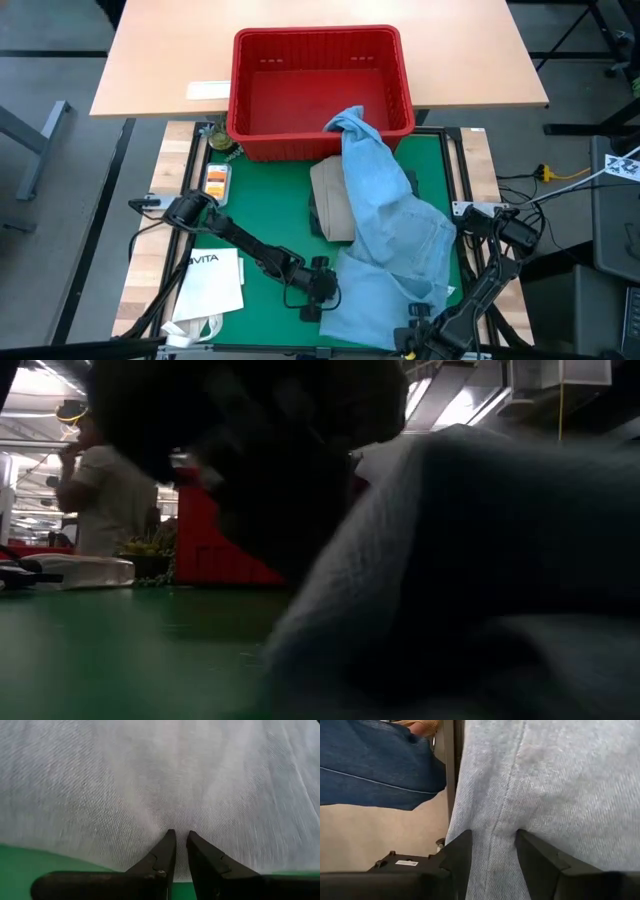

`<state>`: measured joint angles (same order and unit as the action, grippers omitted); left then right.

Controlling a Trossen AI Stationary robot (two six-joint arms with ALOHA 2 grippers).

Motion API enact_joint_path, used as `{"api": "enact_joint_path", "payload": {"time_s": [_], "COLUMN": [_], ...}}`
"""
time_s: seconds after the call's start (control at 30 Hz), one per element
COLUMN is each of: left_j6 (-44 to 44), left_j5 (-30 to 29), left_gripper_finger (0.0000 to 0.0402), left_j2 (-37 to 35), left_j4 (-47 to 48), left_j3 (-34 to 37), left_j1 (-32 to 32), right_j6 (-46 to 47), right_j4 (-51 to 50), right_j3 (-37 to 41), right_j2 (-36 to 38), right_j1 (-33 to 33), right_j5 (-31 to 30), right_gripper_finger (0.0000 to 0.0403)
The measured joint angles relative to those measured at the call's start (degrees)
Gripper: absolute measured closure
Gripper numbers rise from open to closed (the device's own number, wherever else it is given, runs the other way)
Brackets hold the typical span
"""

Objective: Fold Laundry from Bin
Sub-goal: Fold the light blue pants

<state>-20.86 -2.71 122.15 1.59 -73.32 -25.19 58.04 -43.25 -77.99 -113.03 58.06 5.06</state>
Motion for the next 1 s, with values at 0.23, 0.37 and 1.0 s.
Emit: {"api": "enact_joint_path", "payload": {"time_s": [0.23, 0.37, 1.0], "left_j6": [0.9, 1.8, 3.5], "left_j5": [1.1, 0.0, -10.1], "left_gripper_finger": [0.0375, 0.0389, 0.0398], "left_j2": [-4.4, -7.9, -5.3], "left_j4": [3.1, 1.7, -6.6], "left_j3": [0.5, 0.4, 0.2], "left_j1": [-1.2, -0.3, 7.9], "right_j6": [-0.3, -0.5, 6.3], "right_j4": [-0.5, -2.3, -25.4], "right_j3": [0.0, 0.0, 4.8], "right_j2": [2.1, 6.1, 11.9], "right_j1": [0.0, 0.1, 0.0], "right_j5": [0.6, -1.9, -9.7], "right_gripper_finger": [0.0247, 0.0247, 0.0247]}}
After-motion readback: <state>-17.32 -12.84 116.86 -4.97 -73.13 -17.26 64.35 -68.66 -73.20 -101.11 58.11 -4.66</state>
